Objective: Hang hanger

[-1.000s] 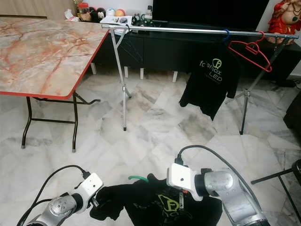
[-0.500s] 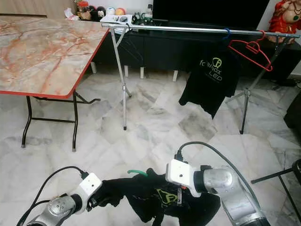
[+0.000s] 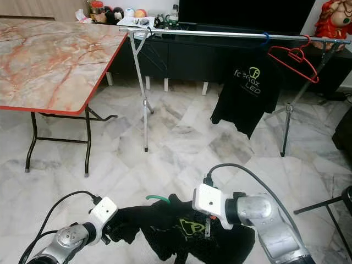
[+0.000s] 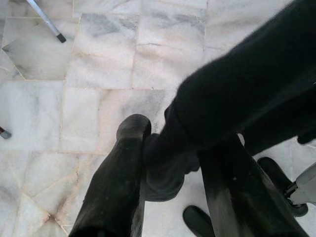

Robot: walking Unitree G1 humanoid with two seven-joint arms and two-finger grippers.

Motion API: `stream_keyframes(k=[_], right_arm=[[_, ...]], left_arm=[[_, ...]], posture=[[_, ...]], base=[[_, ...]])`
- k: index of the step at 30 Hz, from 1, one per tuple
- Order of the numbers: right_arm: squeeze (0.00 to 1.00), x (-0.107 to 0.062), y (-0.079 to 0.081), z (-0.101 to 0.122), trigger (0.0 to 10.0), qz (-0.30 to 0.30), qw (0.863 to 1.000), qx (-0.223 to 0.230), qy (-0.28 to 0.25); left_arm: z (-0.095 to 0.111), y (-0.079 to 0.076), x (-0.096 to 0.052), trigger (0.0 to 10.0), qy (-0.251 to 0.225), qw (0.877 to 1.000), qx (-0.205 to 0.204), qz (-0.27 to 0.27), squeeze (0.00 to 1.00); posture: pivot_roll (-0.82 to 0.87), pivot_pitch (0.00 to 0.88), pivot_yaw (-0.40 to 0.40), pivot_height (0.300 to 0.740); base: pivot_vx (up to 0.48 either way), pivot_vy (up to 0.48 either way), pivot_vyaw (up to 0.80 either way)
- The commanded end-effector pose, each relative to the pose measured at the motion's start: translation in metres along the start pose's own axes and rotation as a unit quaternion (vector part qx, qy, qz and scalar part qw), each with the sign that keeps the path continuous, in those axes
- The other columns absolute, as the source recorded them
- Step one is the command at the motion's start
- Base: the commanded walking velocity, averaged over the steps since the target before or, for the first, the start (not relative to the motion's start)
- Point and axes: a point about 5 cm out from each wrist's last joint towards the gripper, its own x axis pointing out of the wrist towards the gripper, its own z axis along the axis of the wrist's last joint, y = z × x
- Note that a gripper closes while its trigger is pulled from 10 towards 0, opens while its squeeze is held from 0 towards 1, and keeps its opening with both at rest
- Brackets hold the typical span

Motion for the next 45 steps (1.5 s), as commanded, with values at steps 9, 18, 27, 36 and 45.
stream_keyframes(k=[9, 18, 27, 36, 45], right_arm=[[0.0, -0.004, -0.005, 0.007, 10.0, -0.017, 1.0, -0.012, -0.01], [0.0, -0.003, -0.004, 0.006, 10.0, -0.02, 1.0, -0.01, -0.011], [0.0, -0.006, -0.021, 0.0, 10.0, -0.098, 0.995, -0.017, 0.015], [0.0, -0.014, -0.042, -0.012, 10.0, -0.204, 0.977, 0.005, 0.057], [0.0, -0.029, -0.063, -0.017, 10.0, -0.352, 0.929, 0.109, 0.024]], left_arm=[[-0.006, -0.002, -0.001, 0.0, 0.017, 1.0, 0.001, -0.007, 0.0], [-0.007, -0.001, -0.002, 0.0, 0.018, 1.0, 0.001, -0.003, 0.0], [-0.016, 0.012, -0.007, 0.0, 0.058, 0.997, 0.0, 0.048, 0.0], [-0.026, 0.029, -0.015, 0.0, 0.096, 0.986, -0.032, 0.13, 0.0], [-0.052, 0.029, -0.025, 0.0, 0.213, 0.965, -0.064, 0.137, 0.0]], posture=[[-0.06, 0.131, -0.026, 0.74], [-0.05, 0.123, -0.029, 0.74], [-0.05, 0.113, -0.027, 0.74], [-0.05, 0.104, -0.025, 0.74], [-0.05, 0.097, -0.026, 0.74]], base=[[0.0, 0.0, 0.0], [0.0, 0.0, 0.0], [0.0, 0.0, 0.0], [0.0, 0.0, 0.0], [0.0, 0.0, 0.0]])
